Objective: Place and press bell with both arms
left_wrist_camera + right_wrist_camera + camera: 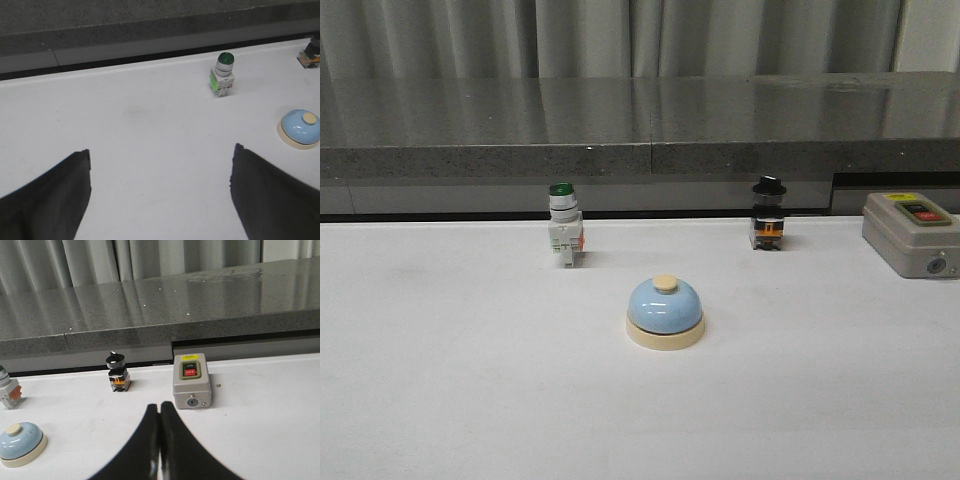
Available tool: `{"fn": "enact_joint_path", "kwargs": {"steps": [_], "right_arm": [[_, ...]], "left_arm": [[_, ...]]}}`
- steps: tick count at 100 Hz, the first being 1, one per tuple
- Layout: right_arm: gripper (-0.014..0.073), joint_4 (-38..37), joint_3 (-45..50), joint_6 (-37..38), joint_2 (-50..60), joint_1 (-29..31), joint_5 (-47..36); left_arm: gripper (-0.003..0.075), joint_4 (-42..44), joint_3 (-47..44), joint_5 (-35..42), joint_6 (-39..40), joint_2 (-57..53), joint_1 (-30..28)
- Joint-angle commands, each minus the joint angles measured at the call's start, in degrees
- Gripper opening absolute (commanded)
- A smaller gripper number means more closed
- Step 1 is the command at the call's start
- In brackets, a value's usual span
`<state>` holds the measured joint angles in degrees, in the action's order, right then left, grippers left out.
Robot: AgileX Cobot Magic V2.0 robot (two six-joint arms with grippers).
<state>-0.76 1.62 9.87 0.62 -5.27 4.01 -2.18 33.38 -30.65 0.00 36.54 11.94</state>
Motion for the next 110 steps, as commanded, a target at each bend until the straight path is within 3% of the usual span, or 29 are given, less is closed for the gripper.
{"fn": "enact_joint_path", "kwargs": {"steps": [1,40,69,110], "right_arm": [[-0.0064,0.1,-1.1,-0.4,1.1,0.2,-4.6],[-0.0064,0.1,-1.1,-0.4,1.1,0.2,-4.6],[-0.0064,0.1,-1.1,-0.4,1.1,0.2,-4.6],[-0.0064,0.1,-1.1,-0.4,1.1,0.2,-4.6]], "left_arm": [[0.0513,-0.5,-1.1,4.5,0.6,-3.7,-0.2],[0.0295,-0.5,-6.6,4.5,0.6,-11.4,-0.2],[-0.0022,-0.4,-6.6,4.9,0.6,-11.4,-0.2],[-0.0021,-0.2,-6.6,4.9,0.6,-11.4,-0.2]]}}
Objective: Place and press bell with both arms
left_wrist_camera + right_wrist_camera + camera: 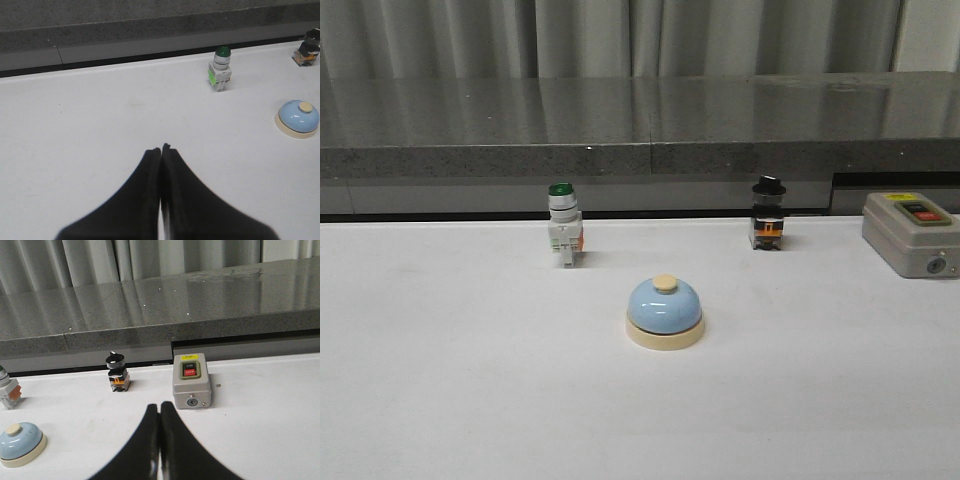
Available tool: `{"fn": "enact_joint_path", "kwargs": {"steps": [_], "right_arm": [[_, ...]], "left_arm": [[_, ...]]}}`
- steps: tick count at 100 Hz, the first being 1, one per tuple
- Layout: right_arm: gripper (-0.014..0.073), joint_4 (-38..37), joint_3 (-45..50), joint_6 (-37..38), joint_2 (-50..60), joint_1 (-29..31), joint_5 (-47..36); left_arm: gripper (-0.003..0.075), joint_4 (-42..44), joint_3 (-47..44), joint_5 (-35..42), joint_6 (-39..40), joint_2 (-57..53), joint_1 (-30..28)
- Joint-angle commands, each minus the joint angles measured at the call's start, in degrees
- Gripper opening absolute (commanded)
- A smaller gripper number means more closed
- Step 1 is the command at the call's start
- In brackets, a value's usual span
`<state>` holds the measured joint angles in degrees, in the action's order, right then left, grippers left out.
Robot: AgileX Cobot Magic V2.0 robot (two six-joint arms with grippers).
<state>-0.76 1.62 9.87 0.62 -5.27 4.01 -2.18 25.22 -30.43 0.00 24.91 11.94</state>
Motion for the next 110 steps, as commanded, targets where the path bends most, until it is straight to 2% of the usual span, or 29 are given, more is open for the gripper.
{"fn": "enact_joint_path", "kwargs": {"steps": [1,77,110], "right_arm": [[-0.0064,0.1,-1.1,-0.4,1.1,0.2,-4.6],[-0.0064,0.1,-1.1,-0.4,1.1,0.2,-4.6],[-0.0064,0.1,-1.1,-0.4,1.1,0.2,-4.6]], "left_arm": [[-0.0021,-0.2,1.5,4.7,0.6,0.3,-0.2],[-0.0021,0.7,1.4,6.5,0.6,-0.1,-0.2],[-0.0021,2.5,-8.6,20.5,0.6,-8.0,-0.7]]}}
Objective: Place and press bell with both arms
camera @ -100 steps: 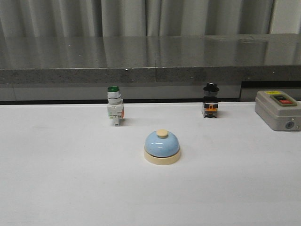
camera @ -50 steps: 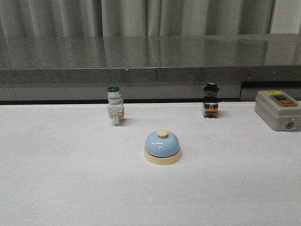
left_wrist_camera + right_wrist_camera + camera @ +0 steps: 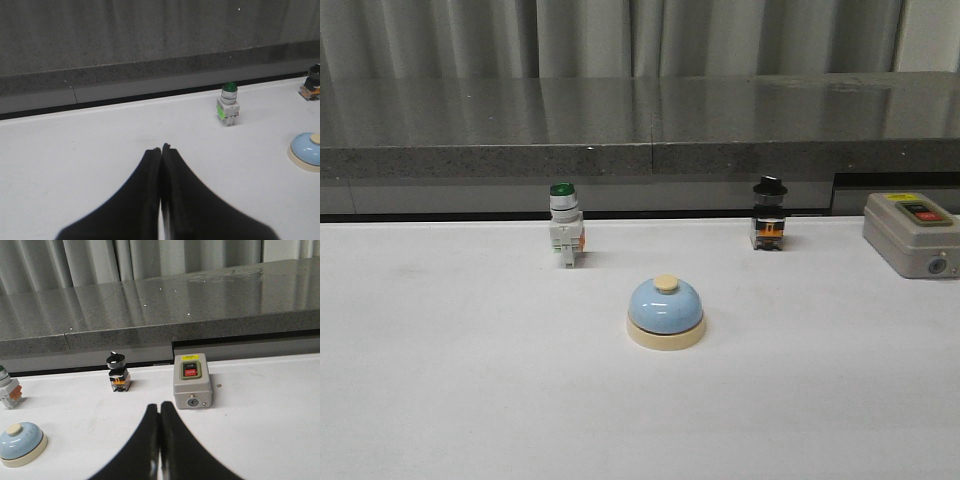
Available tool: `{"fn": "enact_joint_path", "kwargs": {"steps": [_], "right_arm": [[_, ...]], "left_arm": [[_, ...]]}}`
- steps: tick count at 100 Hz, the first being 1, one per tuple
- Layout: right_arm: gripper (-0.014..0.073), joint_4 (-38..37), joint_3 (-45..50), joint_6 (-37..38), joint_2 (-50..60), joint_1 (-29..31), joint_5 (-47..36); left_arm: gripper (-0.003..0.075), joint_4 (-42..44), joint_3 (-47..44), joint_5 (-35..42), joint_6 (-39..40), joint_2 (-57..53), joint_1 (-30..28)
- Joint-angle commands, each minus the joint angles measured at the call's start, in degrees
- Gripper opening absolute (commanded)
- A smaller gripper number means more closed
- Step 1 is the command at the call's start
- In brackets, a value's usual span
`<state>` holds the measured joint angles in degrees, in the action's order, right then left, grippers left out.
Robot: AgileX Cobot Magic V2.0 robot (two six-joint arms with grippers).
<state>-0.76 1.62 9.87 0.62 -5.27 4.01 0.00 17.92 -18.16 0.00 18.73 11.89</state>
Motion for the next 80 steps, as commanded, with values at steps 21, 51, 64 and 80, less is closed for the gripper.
{"fn": "enact_joint_path", "kwargs": {"steps": [21,51,64,80], "right_arm": [[-0.0064,0.1,-1.1,-0.4,1.1,0.2,-4.6],[-0.0064,0.1,-1.1,-0.4,1.1,0.2,-4.6],[-0.0064,0.1,-1.1,-0.4,1.1,0.2,-4.6],[-0.0064,0.1,-1.1,-0.4,1.1,0.2,-4.6]], "left_arm": [[-0.0021,0.3,-8.1,10.7,0.6,-8.5,-5.9],[-0.0021,0.3,-15.1,12.3,0.6,-18.2,-7.7],[-0.0021,0.3,-18.1,15.1,0.6,-20.8,-7.7],[-0.0021,0.3,-21.0,19.5,0.6,-20.8,-7.7]]}}
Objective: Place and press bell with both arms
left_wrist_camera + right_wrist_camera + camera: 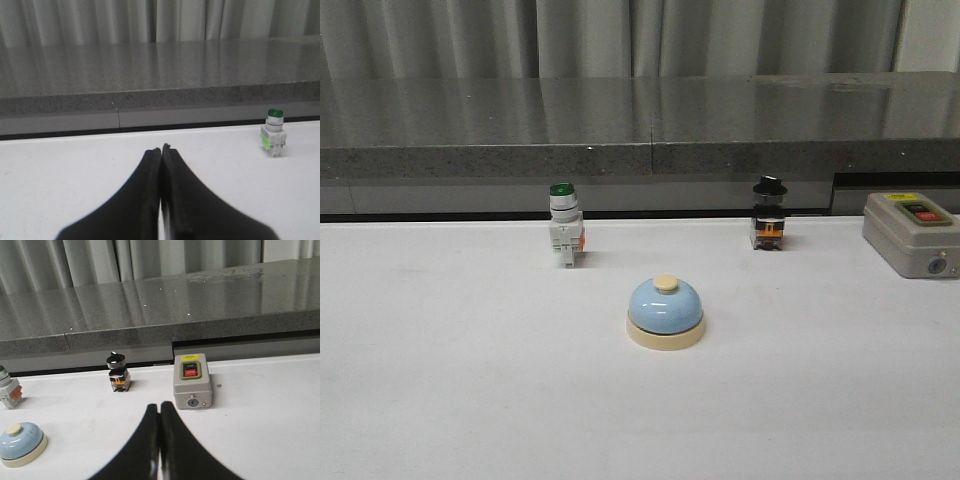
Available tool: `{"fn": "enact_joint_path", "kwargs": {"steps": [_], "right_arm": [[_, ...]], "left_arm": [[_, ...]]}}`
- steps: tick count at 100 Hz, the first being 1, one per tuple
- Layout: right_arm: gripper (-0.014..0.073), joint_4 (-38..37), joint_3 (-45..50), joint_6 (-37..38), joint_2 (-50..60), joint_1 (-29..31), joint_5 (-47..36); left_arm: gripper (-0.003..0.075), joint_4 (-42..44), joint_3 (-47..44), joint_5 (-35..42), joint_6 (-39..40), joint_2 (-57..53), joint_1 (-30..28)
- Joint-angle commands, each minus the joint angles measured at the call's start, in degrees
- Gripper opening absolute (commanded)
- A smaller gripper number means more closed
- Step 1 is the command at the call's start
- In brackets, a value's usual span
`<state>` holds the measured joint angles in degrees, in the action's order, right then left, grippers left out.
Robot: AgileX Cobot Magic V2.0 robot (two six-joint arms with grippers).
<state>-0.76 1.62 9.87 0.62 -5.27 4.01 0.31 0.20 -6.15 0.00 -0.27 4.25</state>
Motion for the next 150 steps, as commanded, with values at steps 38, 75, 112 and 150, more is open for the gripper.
{"fn": "enact_joint_path", "kwargs": {"steps": [38,75,112,150], "right_arm": [[-0.0064,0.1,-1.1,-0.4,1.1,0.2,-4.6],[-0.0064,0.1,-1.1,-0.4,1.1,0.2,-4.6],[-0.0064,0.1,-1.1,-0.4,1.1,0.2,-4.6],[-0.0064,0.1,-2.1,-0.4,1.1,0.2,-8.0]], "left_arm": [[-0.0021,0.0,-3.2,7.2,0.6,-1.8,-0.1],[-0.0021,0.0,-3.2,7.2,0.6,-1.8,-0.1],[-0.0021,0.0,-3.2,7.2,0.6,-1.8,-0.1],[-0.0021,0.0,-3.2,7.2,0.6,-1.8,-0.1]]}}
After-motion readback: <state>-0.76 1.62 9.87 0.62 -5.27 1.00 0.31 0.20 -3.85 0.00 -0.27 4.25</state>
